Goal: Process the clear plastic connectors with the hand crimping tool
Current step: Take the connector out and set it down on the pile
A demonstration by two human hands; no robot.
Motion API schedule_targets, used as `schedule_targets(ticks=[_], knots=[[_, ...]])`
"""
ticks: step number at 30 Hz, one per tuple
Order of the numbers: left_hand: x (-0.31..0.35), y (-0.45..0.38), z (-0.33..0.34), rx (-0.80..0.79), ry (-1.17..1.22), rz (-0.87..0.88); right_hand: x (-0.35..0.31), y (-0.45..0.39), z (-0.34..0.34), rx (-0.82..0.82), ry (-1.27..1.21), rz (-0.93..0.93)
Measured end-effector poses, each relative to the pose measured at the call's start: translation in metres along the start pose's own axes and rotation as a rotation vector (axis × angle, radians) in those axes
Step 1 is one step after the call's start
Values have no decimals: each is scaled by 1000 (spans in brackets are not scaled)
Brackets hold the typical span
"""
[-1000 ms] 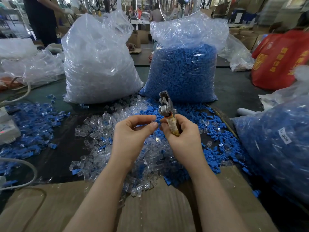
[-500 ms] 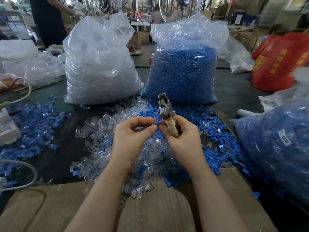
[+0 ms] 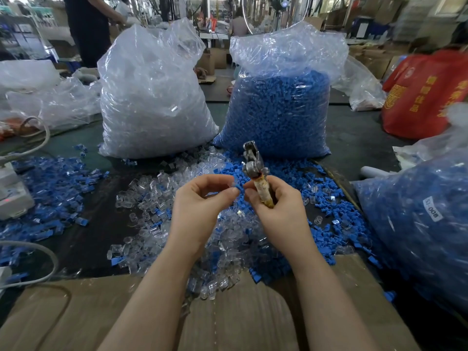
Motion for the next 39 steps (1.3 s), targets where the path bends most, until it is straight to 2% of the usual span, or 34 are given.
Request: schedule_targets(ticks=[6,10,15,27,39], knots=[[-2,-4,-5,42,116,-16,11,-2,-15,-105,213,66],[0,-4,-7,29,108,17,15,-1,-13,-222,335,97],[4,-4,-7,16,43,54,14,1,-9,-280,381,110],[5,-5,-9,7,-28,94,9,3,-5,-294,450,114],[4,-5,-9,-3,-26,105,8,3,-4,-188,572,58]])
Point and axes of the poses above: each hand's wrist, its own y-axis away from the middle knuckle, its own z-axis out of the palm, x = y × z, the point moved 4 cm from there along -y, towards the middle knuckle, and after that the axes turned 1 degree about -y, right-handed, at the moved point
